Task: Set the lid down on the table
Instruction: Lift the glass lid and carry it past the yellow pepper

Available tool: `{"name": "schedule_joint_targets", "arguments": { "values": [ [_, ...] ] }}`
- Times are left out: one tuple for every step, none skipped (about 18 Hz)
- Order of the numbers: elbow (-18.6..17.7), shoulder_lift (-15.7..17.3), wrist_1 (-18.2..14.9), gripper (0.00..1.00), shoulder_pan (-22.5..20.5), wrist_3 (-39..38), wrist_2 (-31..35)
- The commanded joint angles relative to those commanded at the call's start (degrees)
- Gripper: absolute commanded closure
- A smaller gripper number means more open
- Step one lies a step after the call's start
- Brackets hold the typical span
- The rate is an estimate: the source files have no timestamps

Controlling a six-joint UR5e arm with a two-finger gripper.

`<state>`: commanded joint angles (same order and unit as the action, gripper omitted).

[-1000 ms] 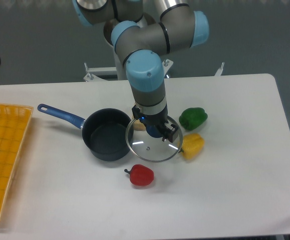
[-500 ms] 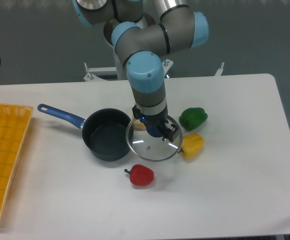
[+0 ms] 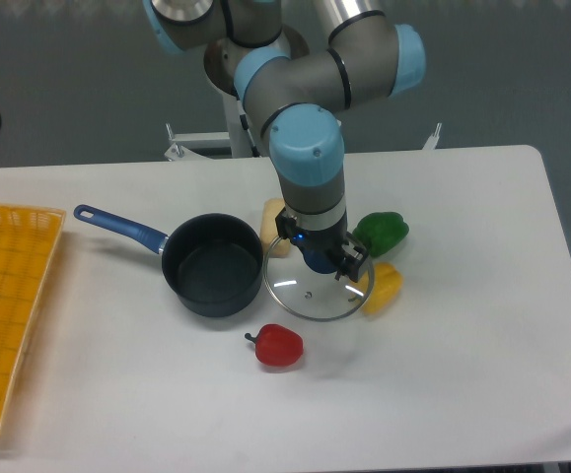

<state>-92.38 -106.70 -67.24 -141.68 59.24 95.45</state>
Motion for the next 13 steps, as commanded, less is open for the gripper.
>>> {"name": "schedule_joint_targets", "arguments": {
  "values": [
    [0.2,-0.1,0.3,0.39,-0.1,-0.1,0.2],
    [0.2,-0.5,0.9,0.39,-0.3,-0.2,0.3],
    [0.2,-0.8,1.6,0.39,-0.8,-0.3,0.3],
    [0.2,-0.9,1.8,0.39,-1.1,-0.6,0.3],
    [0.2,-1.0,1.8,0.39,-1.3,-0.8,0.3],
    [0.2,-1.1,1.8,0.39,-1.9,-0.7,0.3],
    [0.2,-1.1,1.8,0.39,-2.4,-0.7,0.2],
    [0.2,-1.1,1.8,0.39,-2.5,-0.8,0.3],
    [0.2,-1.5,1.8,0.39,-2.6,-0.6,0.3],
    [0.3,-1.8,2.0,0.39,-2.6,-0.8,0.4],
    [0.2,-2.3,2.6,0.39,-2.8,-0.9,0.4],
    [0.2,-2.7,3.2,0.39,-2.8,-1.9,0.5],
    [0.2,-2.8,3.8,0.39,-2.8,-3.2,0.5]
  ]
}}
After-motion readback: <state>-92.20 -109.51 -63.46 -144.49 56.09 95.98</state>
